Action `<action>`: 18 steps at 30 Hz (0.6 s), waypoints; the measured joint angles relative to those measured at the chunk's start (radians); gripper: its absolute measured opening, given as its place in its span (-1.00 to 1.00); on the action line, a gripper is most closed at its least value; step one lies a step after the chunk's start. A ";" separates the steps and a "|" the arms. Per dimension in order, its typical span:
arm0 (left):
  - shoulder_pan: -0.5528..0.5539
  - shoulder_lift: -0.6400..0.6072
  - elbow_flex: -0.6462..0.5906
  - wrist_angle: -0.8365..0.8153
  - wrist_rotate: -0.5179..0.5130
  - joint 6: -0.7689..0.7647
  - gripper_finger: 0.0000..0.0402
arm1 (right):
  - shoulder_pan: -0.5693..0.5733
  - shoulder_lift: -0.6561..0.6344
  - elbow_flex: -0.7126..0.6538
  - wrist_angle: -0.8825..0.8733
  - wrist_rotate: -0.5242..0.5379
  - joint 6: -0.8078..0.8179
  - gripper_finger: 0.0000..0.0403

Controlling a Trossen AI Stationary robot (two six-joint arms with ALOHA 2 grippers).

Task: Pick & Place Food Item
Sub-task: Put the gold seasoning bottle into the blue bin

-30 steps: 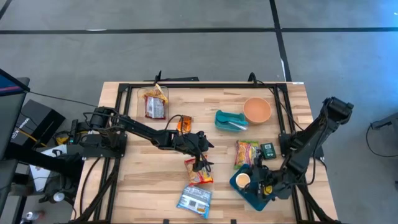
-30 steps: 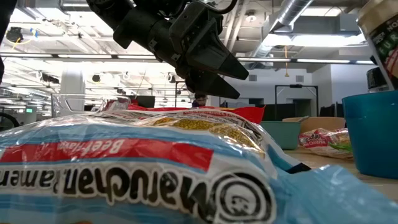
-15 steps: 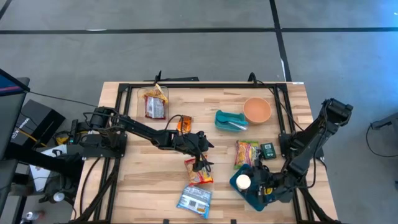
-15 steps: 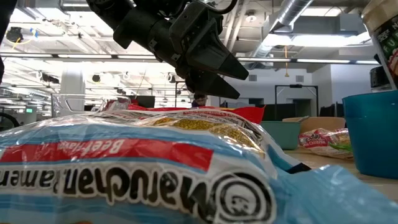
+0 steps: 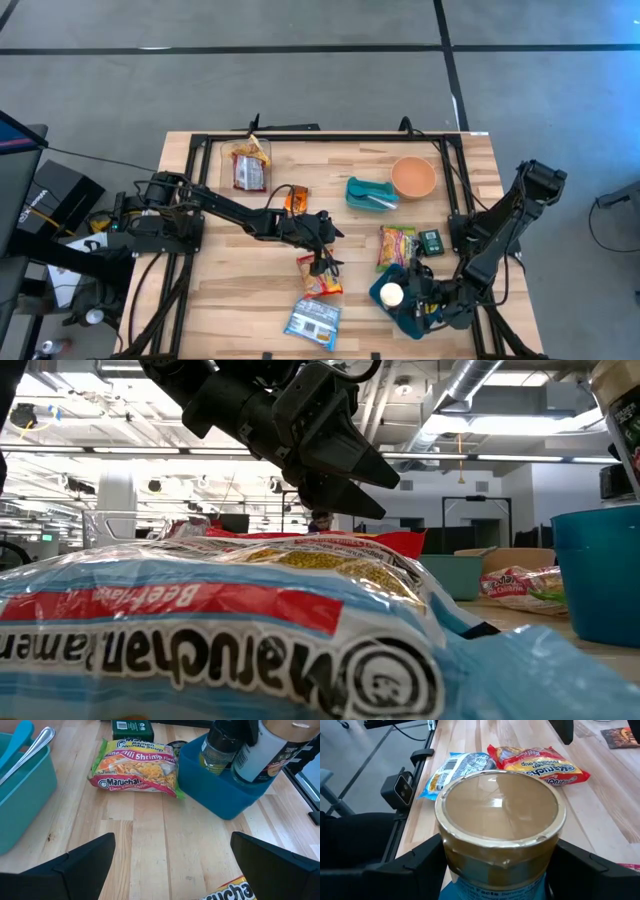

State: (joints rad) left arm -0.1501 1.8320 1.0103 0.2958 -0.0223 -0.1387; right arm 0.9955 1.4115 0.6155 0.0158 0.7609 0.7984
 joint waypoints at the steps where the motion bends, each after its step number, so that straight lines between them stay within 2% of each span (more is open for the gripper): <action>1: 0.000 0.000 0.000 0.000 0.000 0.000 0.94 | 0.000 -0.001 0.000 0.000 0.000 -0.004 0.37; 18: 0.000 0.000 0.000 0.000 0.000 0.000 0.94 | -0.001 -0.011 -0.005 0.011 -0.011 -0.176 0.37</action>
State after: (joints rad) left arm -0.1501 1.8324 1.0103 0.2958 -0.0220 -0.1387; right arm 0.9947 1.4010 0.6106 0.0265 0.7498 0.6223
